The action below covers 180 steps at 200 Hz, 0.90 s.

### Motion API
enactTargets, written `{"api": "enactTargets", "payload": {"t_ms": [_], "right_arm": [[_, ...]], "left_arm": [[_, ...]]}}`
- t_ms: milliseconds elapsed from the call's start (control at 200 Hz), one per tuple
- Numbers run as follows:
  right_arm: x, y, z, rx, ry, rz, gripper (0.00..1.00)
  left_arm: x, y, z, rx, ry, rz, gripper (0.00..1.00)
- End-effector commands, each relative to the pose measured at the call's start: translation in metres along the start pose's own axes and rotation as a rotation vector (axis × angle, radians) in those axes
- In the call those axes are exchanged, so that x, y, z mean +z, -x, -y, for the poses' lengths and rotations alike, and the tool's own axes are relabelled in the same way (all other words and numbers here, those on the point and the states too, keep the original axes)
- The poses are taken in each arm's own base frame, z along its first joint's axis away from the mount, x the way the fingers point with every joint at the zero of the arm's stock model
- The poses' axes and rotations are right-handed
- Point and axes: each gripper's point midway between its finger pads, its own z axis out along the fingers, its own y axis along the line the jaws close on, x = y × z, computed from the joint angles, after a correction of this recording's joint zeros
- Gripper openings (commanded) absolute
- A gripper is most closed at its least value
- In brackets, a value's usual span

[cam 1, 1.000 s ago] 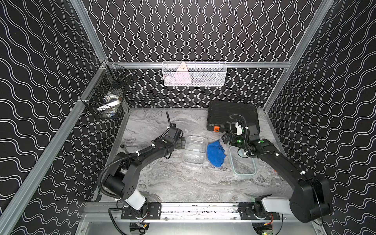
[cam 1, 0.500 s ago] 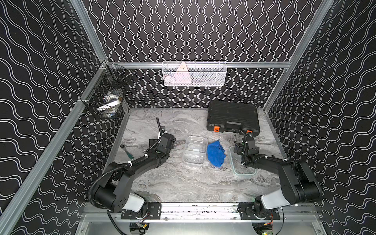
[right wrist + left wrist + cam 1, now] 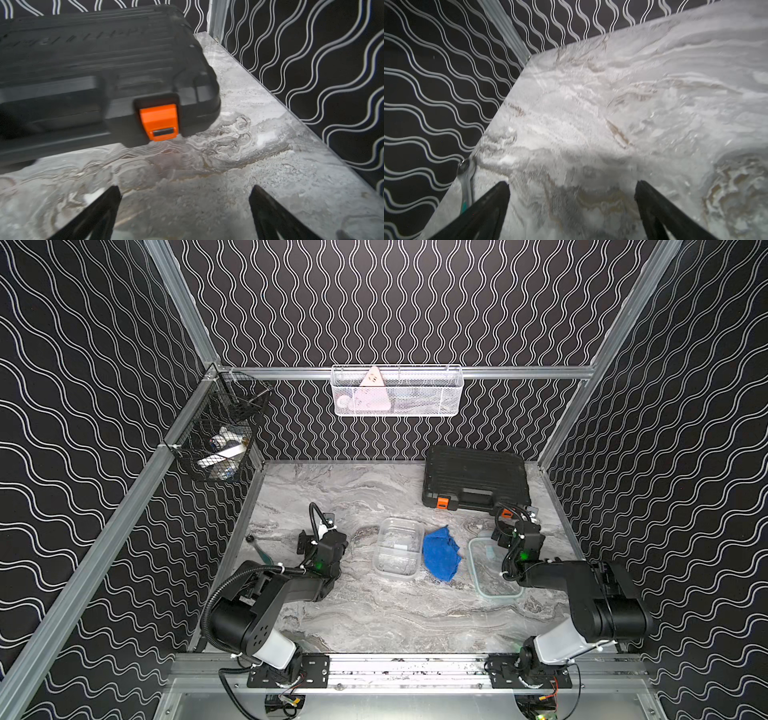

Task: Wipe the insides of the lunch boxes
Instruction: Reset both arms

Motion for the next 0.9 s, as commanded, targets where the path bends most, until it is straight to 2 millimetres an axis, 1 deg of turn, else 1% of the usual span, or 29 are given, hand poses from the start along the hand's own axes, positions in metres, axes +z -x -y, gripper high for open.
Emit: {"api": "enactTargets", "payload": {"t_ms": [0, 20, 40, 90, 105, 120, 170, 210, 245, 315, 350, 425, 525, 560, 625, 665, 695, 755, 796, 841, 896], "right_arm": [[0.001, 0.018, -0.013, 0.054, 0.086, 0.056, 1.00], [0.001, 0.022, -0.014, 0.050, 0.091, 0.091, 1.00], [0.000, 0.021, -0.014, 0.044, 0.098, 0.101, 1.00], [-0.001, 0.009, -0.017, 0.036, 0.118, 0.050, 1.00], [-0.001, 0.009, -0.018, 0.038, 0.124, 0.057, 1.00], [-0.001, 0.009, -0.018, 0.037, 0.130, 0.073, 1.00], [-0.002, 0.013, -0.020, 0.030, 0.145, 0.133, 1.00], [-0.001, 0.009, -0.019, 0.028, 0.138, 0.094, 1.00], [-0.001, 0.005, -0.019, 0.030, 0.135, 0.056, 1.00], [-0.001, 0.010, -0.020, 0.030, 0.142, 0.103, 1.00], [-0.001, 0.012, -0.020, 0.027, 0.144, 0.121, 1.00], [-0.001, 0.007, -0.018, 0.030, 0.132, 0.071, 1.00], [-0.001, 0.011, -0.020, 0.029, 0.143, 0.114, 1.00], [-0.001, 0.010, -0.020, 0.027, 0.142, 0.108, 1.00], [-0.001, 0.009, -0.019, 0.030, 0.136, 0.087, 1.00], [-0.001, 0.009, -0.019, 0.029, 0.137, 0.092, 1.00], [-0.001, 0.010, -0.019, 0.029, 0.141, 0.104, 1.00], [-0.001, 0.010, -0.020, 0.028, 0.142, 0.106, 1.00], [-0.001, 0.009, -0.019, 0.029, 0.138, 0.094, 1.00], [-0.001, 0.009, -0.019, 0.030, 0.139, 0.099, 1.00], [-0.002, 0.011, -0.020, 0.029, 0.143, 0.111, 1.00]], "left_arm": [[-0.002, 0.027, 0.003, -0.020, -0.026, 0.121, 0.99], [-0.003, 0.026, 0.004, -0.013, -0.032, 0.126, 0.99], [-0.003, 0.025, 0.004, -0.014, -0.038, 0.137, 0.99], [-0.003, 0.019, 0.004, -0.012, -0.033, 0.171, 0.99], [-0.004, 0.025, 0.001, -0.025, -0.014, 0.207, 0.99], [-0.005, 0.026, -0.002, -0.029, 0.004, 0.218, 0.99], [-0.007, 0.022, -0.002, -0.046, -0.011, 0.206, 0.99], [-0.007, 0.020, 0.000, -0.042, -0.033, 0.191, 0.99], [-0.005, 0.022, 0.002, -0.038, -0.037, 0.197, 0.99], [-0.003, 0.021, 0.002, -0.041, -0.045, 0.185, 0.99], [-0.001, 0.021, 0.002, -0.047, -0.058, 0.176, 0.99], [0.005, 0.019, 0.003, -0.057, -0.095, 0.152, 0.99], [0.013, 0.015, 0.001, -0.097, -0.149, 0.129, 0.99], [0.016, 0.013, 0.002, -0.111, -0.184, 0.115, 0.99], [0.026, 0.006, 0.004, -0.138, -0.251, 0.077, 0.99], [0.032, -0.002, 0.004, -0.164, -0.289, 0.054, 0.99], [0.033, 0.000, 0.003, -0.173, -0.301, 0.079, 0.99], [0.031, -0.004, 0.010, -0.157, -0.348, 0.043, 0.99], [0.032, -0.001, 0.008, -0.167, -0.348, 0.070, 0.99], [0.031, -0.003, 0.009, -0.167, -0.354, 0.049, 0.99], [0.032, -0.001, 0.008, -0.168, -0.348, 0.065, 0.99]]}}
